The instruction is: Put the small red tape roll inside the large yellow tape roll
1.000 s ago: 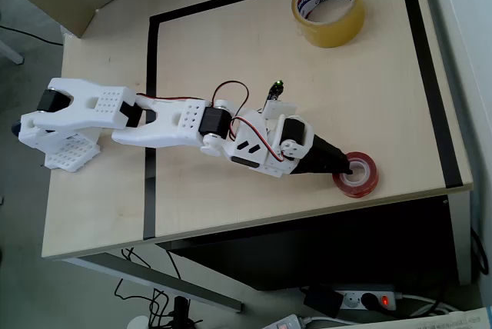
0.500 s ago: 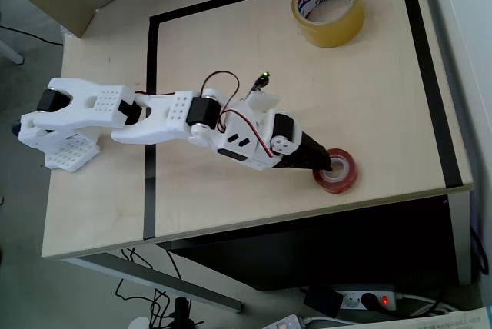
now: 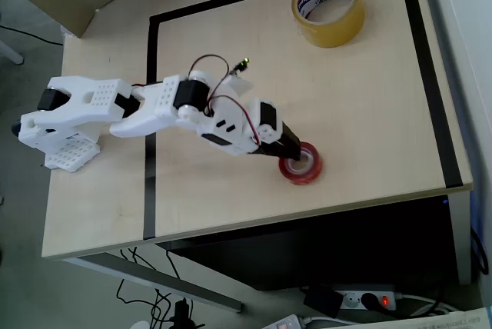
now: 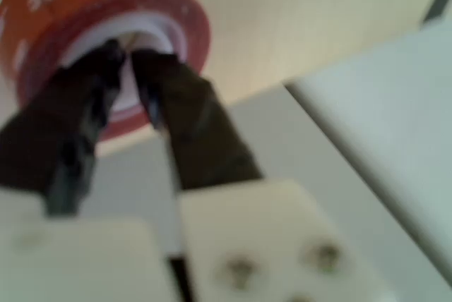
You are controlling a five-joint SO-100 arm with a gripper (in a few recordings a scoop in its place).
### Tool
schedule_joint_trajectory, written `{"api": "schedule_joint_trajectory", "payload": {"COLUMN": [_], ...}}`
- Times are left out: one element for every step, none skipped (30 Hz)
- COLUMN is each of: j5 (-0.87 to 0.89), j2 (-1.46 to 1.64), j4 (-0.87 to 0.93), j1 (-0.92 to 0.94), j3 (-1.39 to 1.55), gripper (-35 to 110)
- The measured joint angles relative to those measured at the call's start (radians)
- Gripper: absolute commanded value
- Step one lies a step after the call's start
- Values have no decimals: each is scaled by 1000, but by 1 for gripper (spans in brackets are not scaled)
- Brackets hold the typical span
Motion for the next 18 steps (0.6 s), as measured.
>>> {"api": "schedule_joint_trajectory", "payload": {"j5": [0, 0, 0, 0, 0, 0, 2, 2, 2, 2, 2, 2, 2, 2, 2, 2, 8, 14], "j2": [6, 9, 14, 20, 21, 25, 34, 37, 43, 49, 55, 63, 69, 75, 83, 91, 103, 121], "j4": [20, 41, 69, 94, 115, 138, 164, 192, 207, 230, 255, 270, 290, 302, 325, 339, 350, 354], "j1": [-8, -18, -29, -41, -55, -67, -78, -89, -101, -112, -121, -130, -135, -138, -141, -143, -144, -144], "j3": [0, 0, 0, 2, 3, 3, 3, 3, 3, 5, 5, 5, 5, 5, 5, 5, 9, 28], "gripper": [0, 0, 0, 0, 0, 0, 0, 0, 0, 0, 0, 0, 0, 0, 0, 0, 0, 0]}}
